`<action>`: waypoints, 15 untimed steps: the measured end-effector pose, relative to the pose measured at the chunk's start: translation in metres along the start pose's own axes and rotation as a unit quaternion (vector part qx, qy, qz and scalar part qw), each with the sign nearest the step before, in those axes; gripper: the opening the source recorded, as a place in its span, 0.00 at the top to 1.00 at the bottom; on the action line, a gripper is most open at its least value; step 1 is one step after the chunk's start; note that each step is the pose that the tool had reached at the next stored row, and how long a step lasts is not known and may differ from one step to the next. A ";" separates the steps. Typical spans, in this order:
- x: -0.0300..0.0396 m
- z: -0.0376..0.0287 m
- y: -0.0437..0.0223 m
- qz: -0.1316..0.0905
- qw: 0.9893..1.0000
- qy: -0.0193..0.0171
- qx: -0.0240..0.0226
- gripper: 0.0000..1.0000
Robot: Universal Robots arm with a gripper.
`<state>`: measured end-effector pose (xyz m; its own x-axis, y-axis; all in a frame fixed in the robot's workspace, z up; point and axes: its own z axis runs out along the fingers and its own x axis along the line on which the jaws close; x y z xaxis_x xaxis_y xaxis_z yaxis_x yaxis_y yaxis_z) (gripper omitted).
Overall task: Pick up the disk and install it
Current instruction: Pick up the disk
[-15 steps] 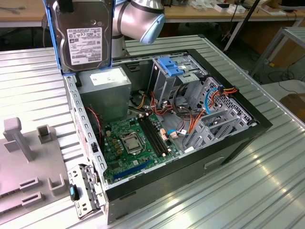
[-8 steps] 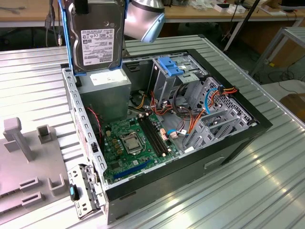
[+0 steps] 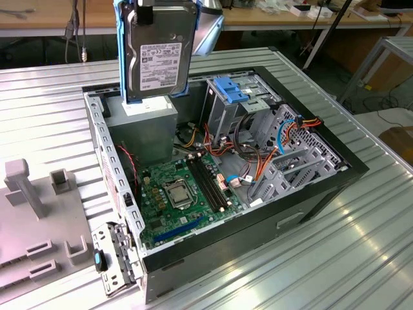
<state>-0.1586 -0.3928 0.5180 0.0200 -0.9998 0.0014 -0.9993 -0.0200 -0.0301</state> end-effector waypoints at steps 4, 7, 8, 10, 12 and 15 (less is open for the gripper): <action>0.0037 0.0041 -0.0028 0.005 1.000 0.000 0.000 0.63; 0.0150 0.0060 -0.0058 0.006 1.000 0.000 0.000 0.63; 0.0204 0.0063 -0.0064 0.006 1.000 0.000 0.000 0.63; 0.0281 0.0072 -0.0083 0.006 1.000 0.000 0.000 0.63; 0.0303 0.0081 -0.0115 0.006 1.000 0.000 0.000 0.63; 0.0316 0.0100 -0.0244 0.006 1.000 0.000 0.000 0.63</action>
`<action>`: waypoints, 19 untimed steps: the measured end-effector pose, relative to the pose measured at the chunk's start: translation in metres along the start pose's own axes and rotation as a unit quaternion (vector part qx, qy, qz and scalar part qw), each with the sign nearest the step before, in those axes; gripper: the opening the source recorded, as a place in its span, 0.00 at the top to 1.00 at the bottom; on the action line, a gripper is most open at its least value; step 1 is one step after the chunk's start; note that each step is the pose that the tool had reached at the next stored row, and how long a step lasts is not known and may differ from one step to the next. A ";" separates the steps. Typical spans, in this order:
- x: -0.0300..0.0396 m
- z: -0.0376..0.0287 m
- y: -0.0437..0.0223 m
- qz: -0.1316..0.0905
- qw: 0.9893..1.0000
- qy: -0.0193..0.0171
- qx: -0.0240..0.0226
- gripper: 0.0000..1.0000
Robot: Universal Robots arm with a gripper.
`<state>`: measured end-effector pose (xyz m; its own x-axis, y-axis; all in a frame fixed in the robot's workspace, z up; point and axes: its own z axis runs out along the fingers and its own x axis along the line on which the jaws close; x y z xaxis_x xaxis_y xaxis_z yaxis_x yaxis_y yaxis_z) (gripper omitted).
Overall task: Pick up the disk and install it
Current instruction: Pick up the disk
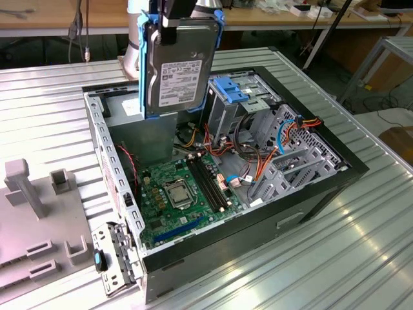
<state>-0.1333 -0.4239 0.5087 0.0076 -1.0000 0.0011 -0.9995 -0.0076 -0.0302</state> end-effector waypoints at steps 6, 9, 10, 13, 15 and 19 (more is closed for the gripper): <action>0.0009 0.0029 -0.0270 0.000 1.000 0.000 0.000 0.63; 0.0046 0.0035 -0.0375 0.000 1.000 0.000 0.000 0.63; 0.0058 0.0036 -0.0389 0.000 1.000 0.000 0.000 0.63; 0.0125 0.0045 -0.0436 0.000 1.000 0.000 0.000 0.63; 0.0179 0.0053 -0.0457 0.000 1.000 0.000 0.000 0.63; 0.0255 0.0067 -0.0489 0.000 1.000 0.000 0.000 0.63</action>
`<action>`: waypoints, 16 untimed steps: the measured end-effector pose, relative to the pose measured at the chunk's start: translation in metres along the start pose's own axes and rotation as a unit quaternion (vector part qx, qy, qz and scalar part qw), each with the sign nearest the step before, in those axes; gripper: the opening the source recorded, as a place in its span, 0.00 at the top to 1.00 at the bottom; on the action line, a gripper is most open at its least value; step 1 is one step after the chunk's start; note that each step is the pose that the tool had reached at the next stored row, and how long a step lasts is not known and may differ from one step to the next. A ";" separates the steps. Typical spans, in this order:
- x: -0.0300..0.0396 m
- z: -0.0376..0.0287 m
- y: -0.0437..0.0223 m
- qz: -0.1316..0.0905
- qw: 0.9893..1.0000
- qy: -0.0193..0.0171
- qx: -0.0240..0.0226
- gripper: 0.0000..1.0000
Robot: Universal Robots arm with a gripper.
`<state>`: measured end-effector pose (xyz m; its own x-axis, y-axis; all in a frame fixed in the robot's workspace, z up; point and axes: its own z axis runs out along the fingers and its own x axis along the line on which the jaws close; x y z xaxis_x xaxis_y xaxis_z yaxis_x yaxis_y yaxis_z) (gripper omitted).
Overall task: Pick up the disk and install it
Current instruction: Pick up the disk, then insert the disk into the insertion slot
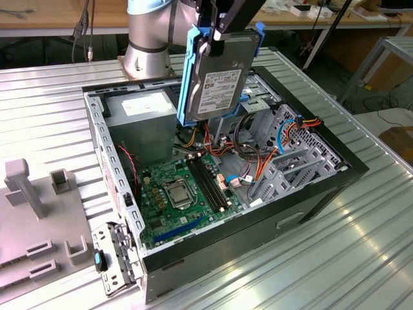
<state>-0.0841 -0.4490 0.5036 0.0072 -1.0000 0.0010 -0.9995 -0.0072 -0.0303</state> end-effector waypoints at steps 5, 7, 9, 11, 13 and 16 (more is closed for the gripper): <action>0.0008 0.0000 -0.0002 0.000 1.000 0.000 0.000 0.63; 0.0009 0.0000 -0.0002 0.000 1.000 0.000 0.000 0.63; 0.0010 0.0000 -0.0002 0.000 1.000 0.000 0.000 0.63; 0.0011 0.0000 -0.0002 0.000 1.000 0.000 0.000 0.63; 0.0012 0.0000 -0.0002 0.000 1.000 0.000 0.000 0.63; 0.0014 0.0001 -0.0014 0.000 1.000 0.000 0.000 0.63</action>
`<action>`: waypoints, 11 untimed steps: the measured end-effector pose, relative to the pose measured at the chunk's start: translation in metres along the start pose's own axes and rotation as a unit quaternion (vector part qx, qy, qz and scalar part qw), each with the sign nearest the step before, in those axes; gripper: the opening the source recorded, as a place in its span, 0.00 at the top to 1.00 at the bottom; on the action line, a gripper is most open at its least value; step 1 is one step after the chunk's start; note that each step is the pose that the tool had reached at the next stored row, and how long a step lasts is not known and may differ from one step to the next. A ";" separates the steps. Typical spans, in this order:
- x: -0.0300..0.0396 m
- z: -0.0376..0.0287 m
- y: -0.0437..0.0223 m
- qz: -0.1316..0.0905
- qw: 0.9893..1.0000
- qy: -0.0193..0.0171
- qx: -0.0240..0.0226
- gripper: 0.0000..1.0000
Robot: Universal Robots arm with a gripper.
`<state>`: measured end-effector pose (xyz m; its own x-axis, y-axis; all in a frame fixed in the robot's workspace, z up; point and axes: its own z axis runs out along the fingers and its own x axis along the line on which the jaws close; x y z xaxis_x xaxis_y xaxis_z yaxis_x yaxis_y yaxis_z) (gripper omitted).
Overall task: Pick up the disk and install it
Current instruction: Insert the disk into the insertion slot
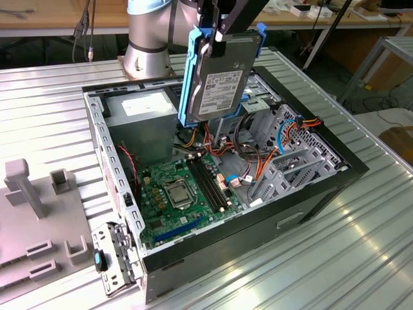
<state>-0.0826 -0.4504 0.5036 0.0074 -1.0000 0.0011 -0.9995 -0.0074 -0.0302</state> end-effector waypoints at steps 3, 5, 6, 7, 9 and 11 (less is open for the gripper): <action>0.0002 0.0010 -0.0157 0.000 1.000 0.000 0.000 0.63; 0.0016 0.0013 -0.0172 0.001 1.000 0.000 0.000 0.63; 0.0040 0.0018 -0.0178 0.001 1.000 0.000 0.000 0.63; 0.0086 0.0028 -0.0179 0.002 1.000 0.001 0.000 0.63; 0.0165 0.0037 -0.0186 0.002 1.000 0.001 0.000 0.63; 0.0237 0.0043 -0.0203 0.002 1.000 0.002 0.000 0.63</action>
<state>-0.0621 -0.4739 0.4999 0.0036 -1.0000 0.0051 -0.9995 -0.0037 -0.0302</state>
